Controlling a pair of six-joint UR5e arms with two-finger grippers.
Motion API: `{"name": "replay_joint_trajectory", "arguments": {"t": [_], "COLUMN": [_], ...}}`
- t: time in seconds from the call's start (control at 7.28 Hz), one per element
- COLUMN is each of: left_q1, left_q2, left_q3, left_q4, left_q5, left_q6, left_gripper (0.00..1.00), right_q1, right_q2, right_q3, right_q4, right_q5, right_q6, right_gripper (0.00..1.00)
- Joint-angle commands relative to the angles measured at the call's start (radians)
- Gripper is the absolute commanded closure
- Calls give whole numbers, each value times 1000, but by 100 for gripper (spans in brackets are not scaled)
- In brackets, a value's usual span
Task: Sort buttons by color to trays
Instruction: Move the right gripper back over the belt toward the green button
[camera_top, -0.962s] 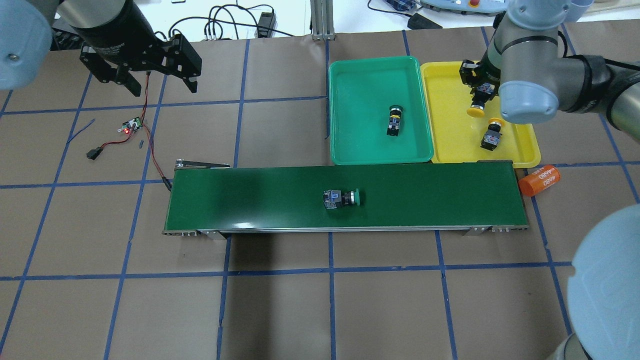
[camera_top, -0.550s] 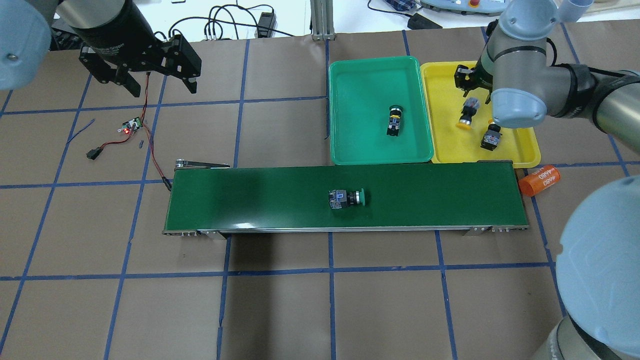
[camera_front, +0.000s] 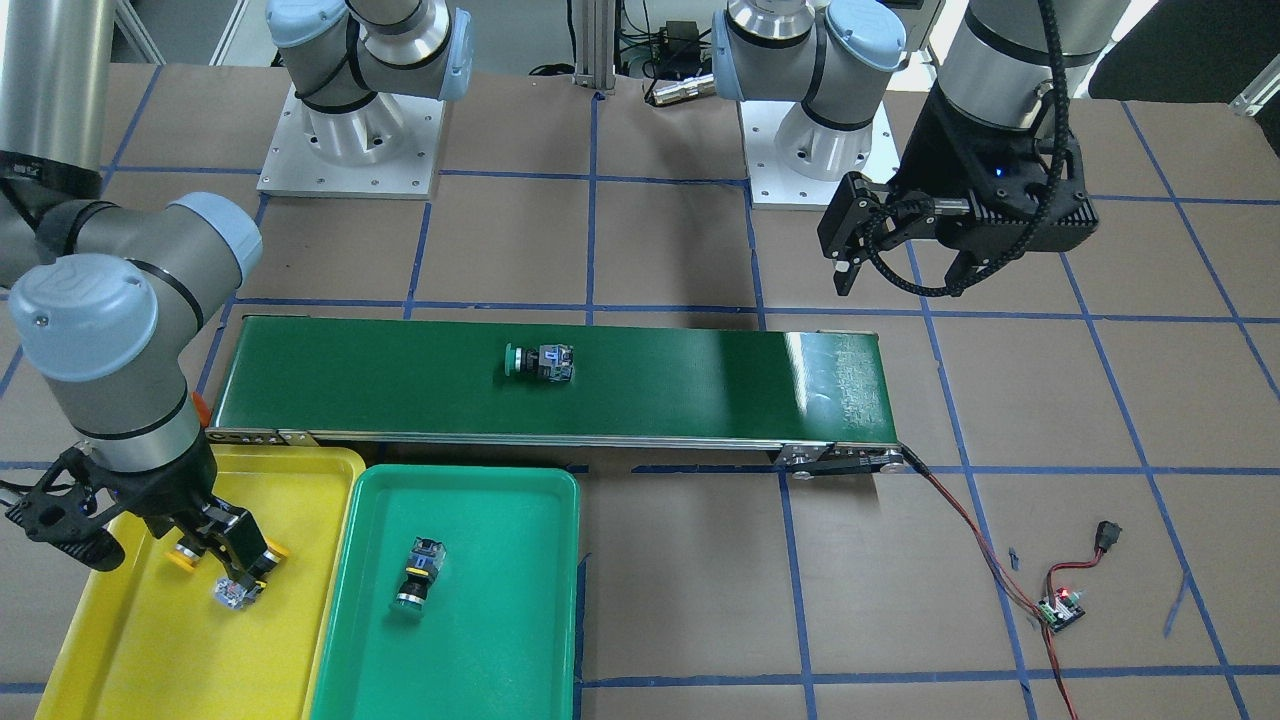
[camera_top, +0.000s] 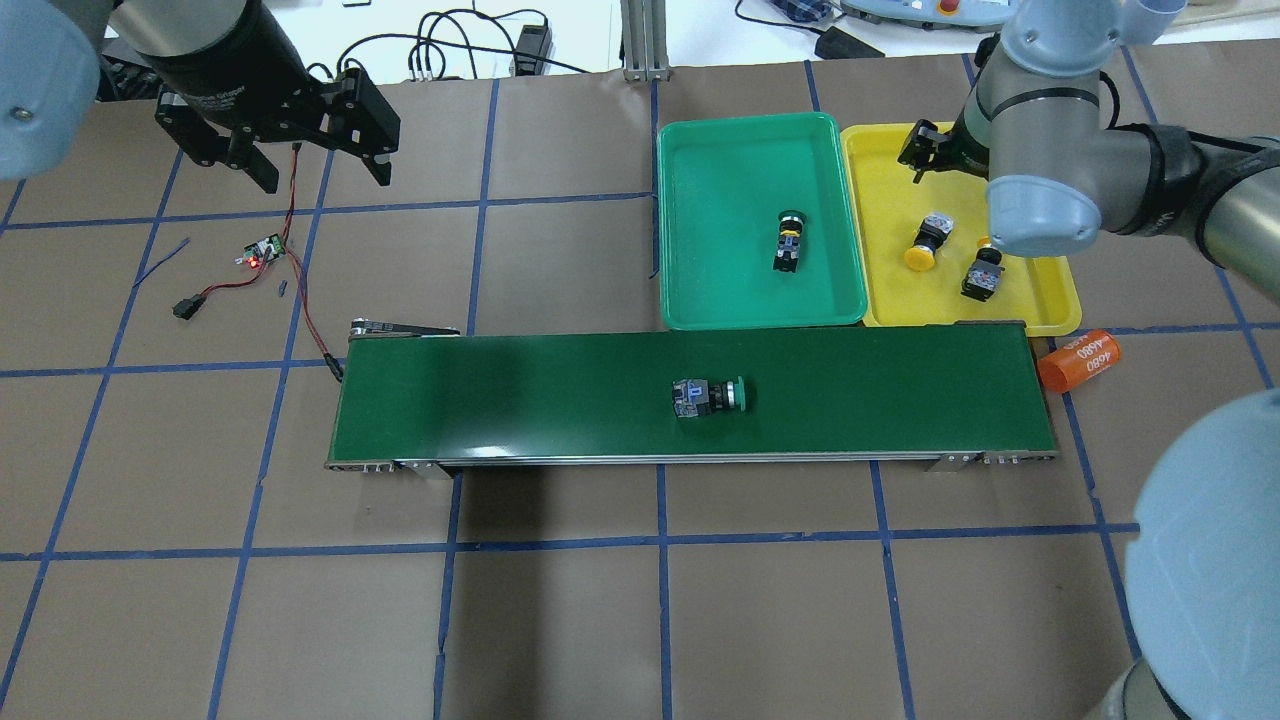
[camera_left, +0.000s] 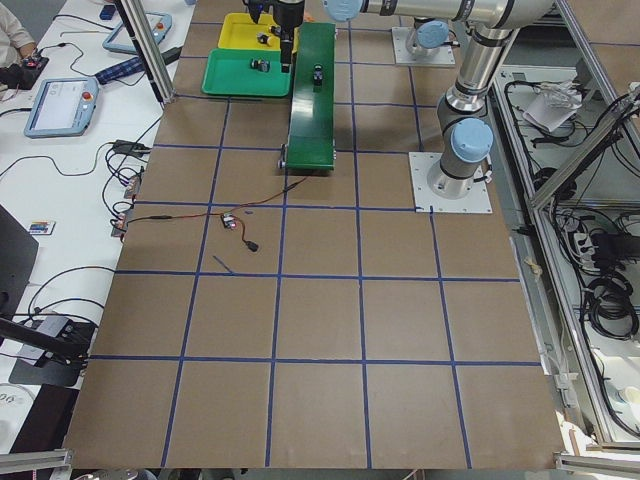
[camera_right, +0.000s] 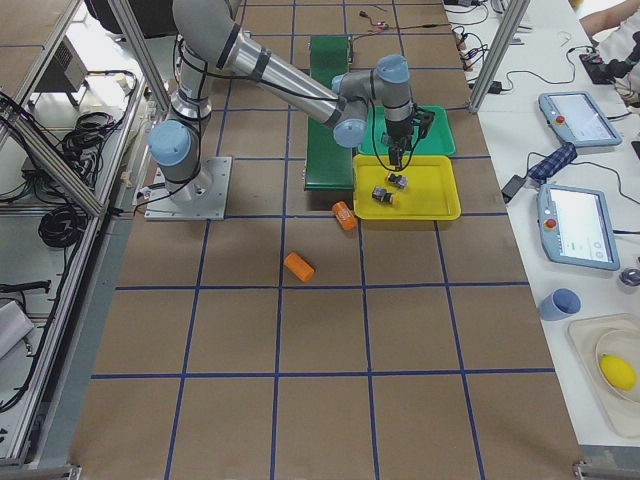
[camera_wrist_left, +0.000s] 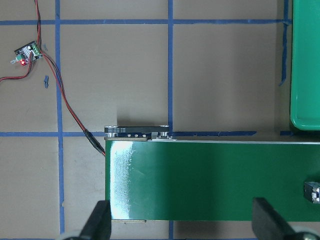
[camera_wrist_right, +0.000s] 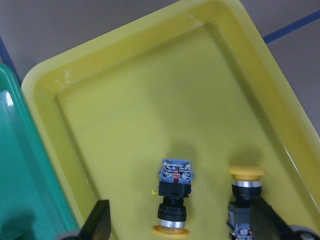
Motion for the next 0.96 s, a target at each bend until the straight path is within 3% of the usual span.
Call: {"name": "replay_joint_trajectory", "arguments": {"t": [0.0,0.27,0.41,0.82], "left_q1": [18,20,20,19], "left_q2": [2,2,3,3], "left_q3": [0,0,0,0], "left_q4": [0,0,-1,-5], "left_q5": [-10,-6,-4,-3], "left_q6": [0,0,0,0], "left_gripper": [0,0,0,0], "right_q1": [12,46,86,228], "right_q2": [-173,-322,-367,-366], "right_q3": [69,131,161,234], "right_q4": [212,382,389,380], "right_q5": [1,37,103,113], "right_q6": [134,427,628,1023], "right_gripper": [0,0,0,0]}}
